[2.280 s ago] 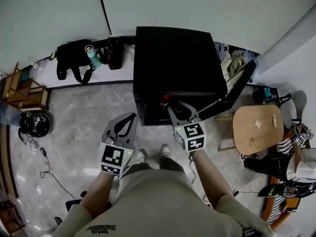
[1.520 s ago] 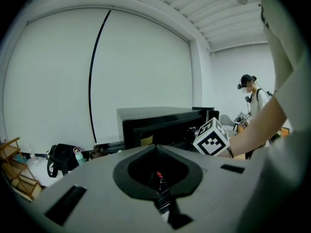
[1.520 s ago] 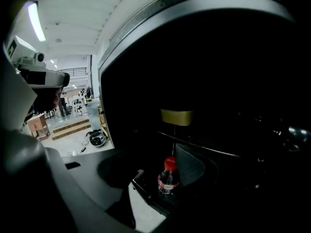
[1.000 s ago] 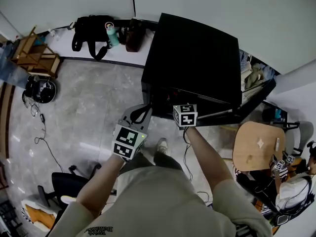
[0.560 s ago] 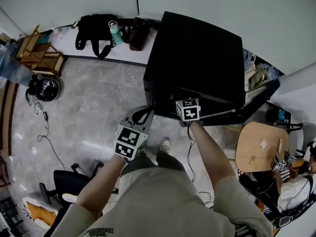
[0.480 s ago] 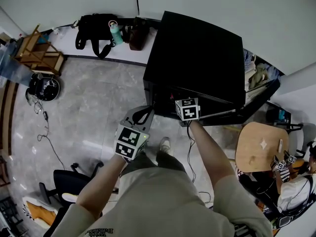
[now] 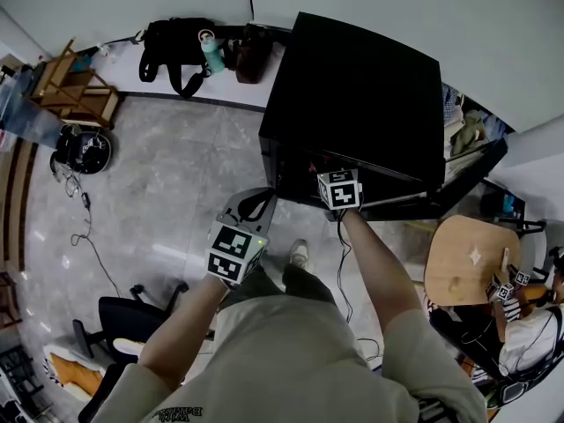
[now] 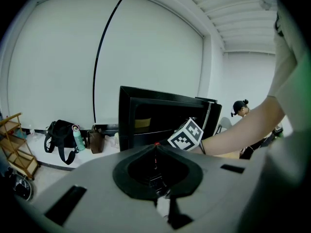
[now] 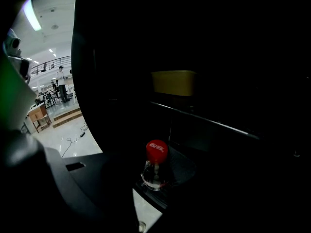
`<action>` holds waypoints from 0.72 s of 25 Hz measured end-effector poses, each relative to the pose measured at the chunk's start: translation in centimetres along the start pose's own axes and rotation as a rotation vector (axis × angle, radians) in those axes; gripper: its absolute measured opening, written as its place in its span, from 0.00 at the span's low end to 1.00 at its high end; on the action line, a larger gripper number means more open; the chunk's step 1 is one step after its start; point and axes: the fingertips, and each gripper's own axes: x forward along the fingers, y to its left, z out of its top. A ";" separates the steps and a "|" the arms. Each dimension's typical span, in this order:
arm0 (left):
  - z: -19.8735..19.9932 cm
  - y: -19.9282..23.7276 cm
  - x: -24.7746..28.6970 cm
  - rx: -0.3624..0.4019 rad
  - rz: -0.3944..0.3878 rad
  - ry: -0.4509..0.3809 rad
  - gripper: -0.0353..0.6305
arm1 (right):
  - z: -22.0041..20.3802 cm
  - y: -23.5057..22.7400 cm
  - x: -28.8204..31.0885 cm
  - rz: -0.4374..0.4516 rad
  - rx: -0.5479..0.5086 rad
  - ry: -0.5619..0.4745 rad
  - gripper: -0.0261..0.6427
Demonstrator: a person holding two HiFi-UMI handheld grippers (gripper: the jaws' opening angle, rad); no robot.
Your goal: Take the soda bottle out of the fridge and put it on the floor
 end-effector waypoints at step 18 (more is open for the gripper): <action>-0.1 1.1 0.3 -0.028 0.042 0.013 0.06 | 1.5 2.2 -4.8 0.100 -0.149 -0.016 0.22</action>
